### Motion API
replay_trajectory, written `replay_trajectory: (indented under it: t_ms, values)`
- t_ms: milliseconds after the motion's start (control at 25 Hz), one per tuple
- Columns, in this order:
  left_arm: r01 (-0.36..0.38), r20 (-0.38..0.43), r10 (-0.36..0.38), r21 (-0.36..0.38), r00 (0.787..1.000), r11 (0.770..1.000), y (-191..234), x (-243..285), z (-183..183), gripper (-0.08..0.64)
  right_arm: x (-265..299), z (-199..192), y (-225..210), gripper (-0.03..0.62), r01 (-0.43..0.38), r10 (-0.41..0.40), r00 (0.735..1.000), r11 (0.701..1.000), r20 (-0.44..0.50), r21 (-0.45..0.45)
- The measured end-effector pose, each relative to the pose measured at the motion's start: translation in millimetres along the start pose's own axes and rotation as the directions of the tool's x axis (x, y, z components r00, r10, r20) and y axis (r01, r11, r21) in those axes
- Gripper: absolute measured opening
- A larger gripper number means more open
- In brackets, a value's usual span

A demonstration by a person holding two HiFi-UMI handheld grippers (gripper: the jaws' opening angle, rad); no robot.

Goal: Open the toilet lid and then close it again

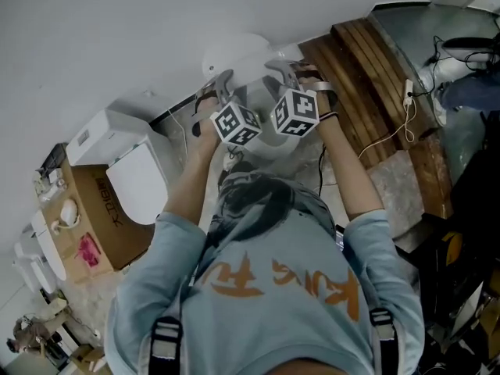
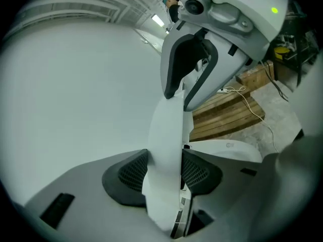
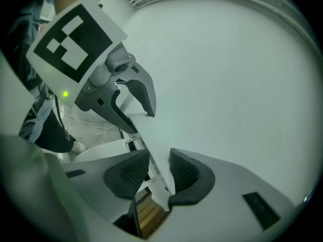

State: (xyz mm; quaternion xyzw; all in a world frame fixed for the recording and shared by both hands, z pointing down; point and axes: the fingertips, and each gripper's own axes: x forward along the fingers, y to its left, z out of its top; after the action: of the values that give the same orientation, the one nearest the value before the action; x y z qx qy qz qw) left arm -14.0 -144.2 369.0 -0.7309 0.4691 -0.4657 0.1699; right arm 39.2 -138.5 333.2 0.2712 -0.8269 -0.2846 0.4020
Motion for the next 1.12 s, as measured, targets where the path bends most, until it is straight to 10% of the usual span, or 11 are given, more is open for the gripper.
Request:
replay_trajectory:
  t_ms: [200, 440, 1120]
  values:
    - [0.041, -0.032, -0.04, 0.04, 0.999, 0.998, -40.8, -7.8, -2.7, 0.221, -13.7, -22.1, 24.0, 0.231, 0.031, -0.03, 0.998, 1.0, -0.061, 0.005]
    - [0.171, -0.082, -0.161, 0.129, 0.984, 0.977, -97.9, -24.6, -18.3, 0.236, -18.3, -43.9, 73.0, 0.322, -0.188, 0.183, 0.98, 0.981, -0.079, -0.056]
    - [0.34, -0.187, -0.295, 0.296, 0.937, 0.893, -241.1, -34.8, -64.5, 0.23, -20.9, -126.9, 220.9, 0.307, -0.397, 0.387, 0.913, 0.916, -0.131, -0.061]
